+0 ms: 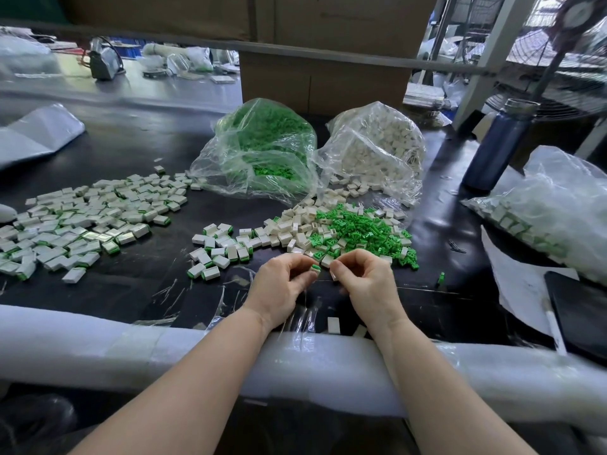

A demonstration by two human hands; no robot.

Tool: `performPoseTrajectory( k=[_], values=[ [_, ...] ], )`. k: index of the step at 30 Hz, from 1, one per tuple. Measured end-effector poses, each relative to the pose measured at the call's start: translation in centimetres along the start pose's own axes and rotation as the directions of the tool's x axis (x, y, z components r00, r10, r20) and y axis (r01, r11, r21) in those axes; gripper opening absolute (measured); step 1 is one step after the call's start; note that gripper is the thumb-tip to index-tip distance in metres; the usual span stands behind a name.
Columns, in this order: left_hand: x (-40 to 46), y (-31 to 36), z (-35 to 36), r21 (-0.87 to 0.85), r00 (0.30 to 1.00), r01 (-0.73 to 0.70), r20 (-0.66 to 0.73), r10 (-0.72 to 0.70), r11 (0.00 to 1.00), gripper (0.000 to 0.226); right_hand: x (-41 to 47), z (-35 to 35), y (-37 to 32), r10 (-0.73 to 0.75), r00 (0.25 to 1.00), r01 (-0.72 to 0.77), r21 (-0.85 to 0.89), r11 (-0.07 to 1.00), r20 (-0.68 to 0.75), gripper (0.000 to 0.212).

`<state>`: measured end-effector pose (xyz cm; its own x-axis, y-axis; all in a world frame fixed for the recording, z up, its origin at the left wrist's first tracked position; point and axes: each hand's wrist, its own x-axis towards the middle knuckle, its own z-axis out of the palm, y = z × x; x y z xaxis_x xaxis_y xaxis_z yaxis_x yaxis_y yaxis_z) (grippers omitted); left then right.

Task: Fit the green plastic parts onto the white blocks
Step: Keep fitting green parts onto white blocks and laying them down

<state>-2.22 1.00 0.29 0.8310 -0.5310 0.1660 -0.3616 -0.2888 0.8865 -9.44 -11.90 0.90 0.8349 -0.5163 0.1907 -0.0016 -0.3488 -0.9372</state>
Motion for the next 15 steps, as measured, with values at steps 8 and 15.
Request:
performPoseTrajectory(
  k=[8,15],
  values=[
    [0.3,-0.4,-1.2,-0.003,0.868,0.117,-0.485,-0.103,0.993,0.020,0.3,-0.5,0.6,0.043,0.970,-0.081,-0.152,0.985,-0.239,0.014],
    [0.4,-0.9,-1.5,0.081,0.822,0.257,-0.542,-0.173,0.963,0.032,0.4,-0.8,0.6,0.088,0.936,-0.159,-0.187,0.969,-0.342,0.013]
  ],
)
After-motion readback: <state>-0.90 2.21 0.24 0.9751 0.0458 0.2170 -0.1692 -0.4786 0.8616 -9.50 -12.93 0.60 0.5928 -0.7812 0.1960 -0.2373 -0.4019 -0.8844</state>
